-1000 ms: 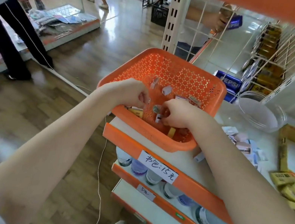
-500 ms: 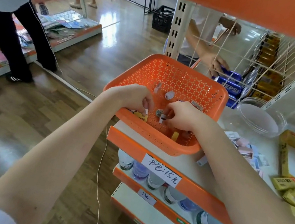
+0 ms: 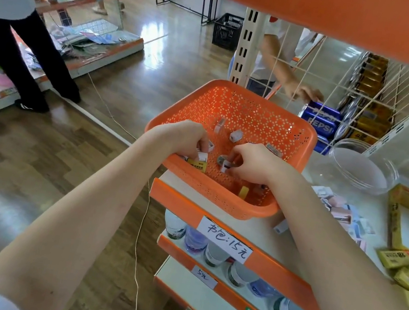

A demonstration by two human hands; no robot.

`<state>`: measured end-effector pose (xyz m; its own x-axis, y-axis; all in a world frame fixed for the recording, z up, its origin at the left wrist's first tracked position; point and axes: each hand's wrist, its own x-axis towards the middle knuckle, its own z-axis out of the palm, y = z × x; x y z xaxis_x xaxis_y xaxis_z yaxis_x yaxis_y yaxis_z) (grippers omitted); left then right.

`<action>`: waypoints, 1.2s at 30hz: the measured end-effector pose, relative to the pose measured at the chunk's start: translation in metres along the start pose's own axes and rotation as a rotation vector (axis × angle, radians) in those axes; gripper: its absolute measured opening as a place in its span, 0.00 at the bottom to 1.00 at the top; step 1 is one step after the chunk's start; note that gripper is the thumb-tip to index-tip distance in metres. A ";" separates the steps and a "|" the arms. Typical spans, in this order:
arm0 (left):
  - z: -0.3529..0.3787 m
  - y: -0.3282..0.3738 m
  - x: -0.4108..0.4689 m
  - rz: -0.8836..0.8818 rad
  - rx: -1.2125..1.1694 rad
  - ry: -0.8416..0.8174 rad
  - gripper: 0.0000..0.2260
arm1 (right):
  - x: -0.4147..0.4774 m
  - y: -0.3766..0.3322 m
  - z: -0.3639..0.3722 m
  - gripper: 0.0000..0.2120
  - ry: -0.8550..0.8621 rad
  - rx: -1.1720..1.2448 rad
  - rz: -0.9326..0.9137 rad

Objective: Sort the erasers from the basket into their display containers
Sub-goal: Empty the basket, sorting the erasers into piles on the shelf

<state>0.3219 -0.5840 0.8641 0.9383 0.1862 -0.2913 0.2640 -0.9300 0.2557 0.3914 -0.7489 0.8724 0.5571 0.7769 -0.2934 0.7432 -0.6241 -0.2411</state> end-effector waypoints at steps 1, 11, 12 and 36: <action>0.000 0.000 0.000 0.017 -0.013 0.025 0.15 | 0.000 0.000 0.000 0.14 0.002 0.002 -0.004; -0.018 0.011 -0.018 0.164 -0.318 0.335 0.08 | -0.018 0.010 -0.020 0.13 0.486 0.244 -0.054; -0.018 0.014 -0.020 0.168 -0.342 0.350 0.09 | -0.023 0.013 -0.024 0.13 0.515 0.252 -0.046; 0.041 0.207 0.021 0.462 0.123 0.155 0.15 | -0.170 0.143 0.030 0.15 0.466 0.423 0.238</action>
<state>0.3867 -0.7858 0.8730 0.9755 -0.2178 -0.0307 -0.2065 -0.9552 0.2120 0.3913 -0.9728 0.8599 0.8597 0.5102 0.0236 0.4245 -0.6881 -0.5884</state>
